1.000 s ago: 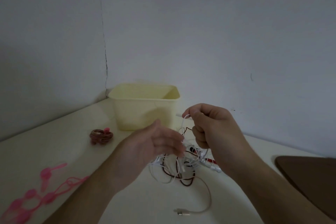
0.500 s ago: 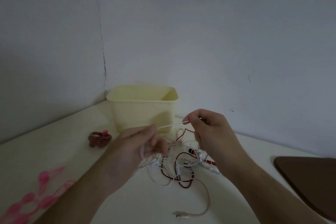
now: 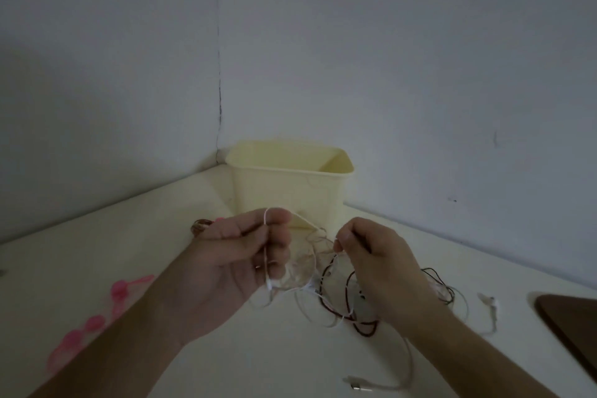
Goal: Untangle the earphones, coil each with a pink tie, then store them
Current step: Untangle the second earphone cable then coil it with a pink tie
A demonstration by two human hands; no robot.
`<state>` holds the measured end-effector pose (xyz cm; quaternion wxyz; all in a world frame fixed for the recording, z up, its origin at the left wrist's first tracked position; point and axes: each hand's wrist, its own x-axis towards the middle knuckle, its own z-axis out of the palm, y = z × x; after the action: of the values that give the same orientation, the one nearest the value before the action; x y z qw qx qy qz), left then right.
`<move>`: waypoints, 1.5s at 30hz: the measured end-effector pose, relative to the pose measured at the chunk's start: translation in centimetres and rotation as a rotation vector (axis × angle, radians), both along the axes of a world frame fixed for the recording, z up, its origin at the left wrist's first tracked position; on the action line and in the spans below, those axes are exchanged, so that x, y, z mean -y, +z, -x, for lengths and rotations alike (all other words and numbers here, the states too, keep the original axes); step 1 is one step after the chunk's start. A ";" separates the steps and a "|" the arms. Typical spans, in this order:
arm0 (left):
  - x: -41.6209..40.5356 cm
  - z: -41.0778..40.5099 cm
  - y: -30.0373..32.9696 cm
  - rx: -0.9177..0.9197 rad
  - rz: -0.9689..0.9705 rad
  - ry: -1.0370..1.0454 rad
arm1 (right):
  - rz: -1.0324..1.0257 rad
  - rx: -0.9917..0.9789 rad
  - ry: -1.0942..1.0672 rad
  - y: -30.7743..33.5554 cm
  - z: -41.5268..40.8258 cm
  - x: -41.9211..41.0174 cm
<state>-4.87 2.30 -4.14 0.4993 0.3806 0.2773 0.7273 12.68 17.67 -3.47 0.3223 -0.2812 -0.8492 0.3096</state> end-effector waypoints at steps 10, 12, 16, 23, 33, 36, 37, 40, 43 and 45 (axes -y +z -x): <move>-1.8 -2.3 -2.4 -0.306 0.054 0.465 | -0.389 0.219 0.269 -2.5 1.0 5.8; -2.3 -2.7 -3.1 -0.452 0.120 0.491 | -0.373 0.191 0.289 -2.6 0.9 5.5; -2.5 -2.8 -3.3 -0.649 0.175 0.400 | -0.294 0.076 0.239 -2.2 0.8 4.4; -2.6 -2.5 -2.4 -0.536 0.312 0.256 | -0.399 -0.001 0.064 -2.9 0.8 3.1; -1.3 -3.6 -1.0 -0.161 0.326 0.078 | -0.082 -0.102 0.150 -2.5 0.7 2.2; -1.1 -3.4 -1.2 -0.072 0.243 0.011 | -0.038 -0.116 0.148 -2.5 0.6 2.2; -1.2 -3.6 -1.1 -0.031 0.206 0.029 | -0.044 -0.118 0.148 -2.6 0.6 2.3; -1.6 -4.1 -0.5 0.114 0.146 0.182 | -0.121 -0.063 0.169 -3.2 0.9 3.2; -1.6 -3.6 0.1 0.184 0.102 0.339 | -0.200 0.074 0.242 -3.8 1.2 4.2; -1.4 -3.2 0.4 0.139 0.068 0.406 | -0.252 0.147 0.284 -3.5 1.1 5.0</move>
<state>-1.65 3.74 -3.76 0.3729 0.2489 0.3376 0.8277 11.60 12.68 -6.93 0.2450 -0.1378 -0.9337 0.2219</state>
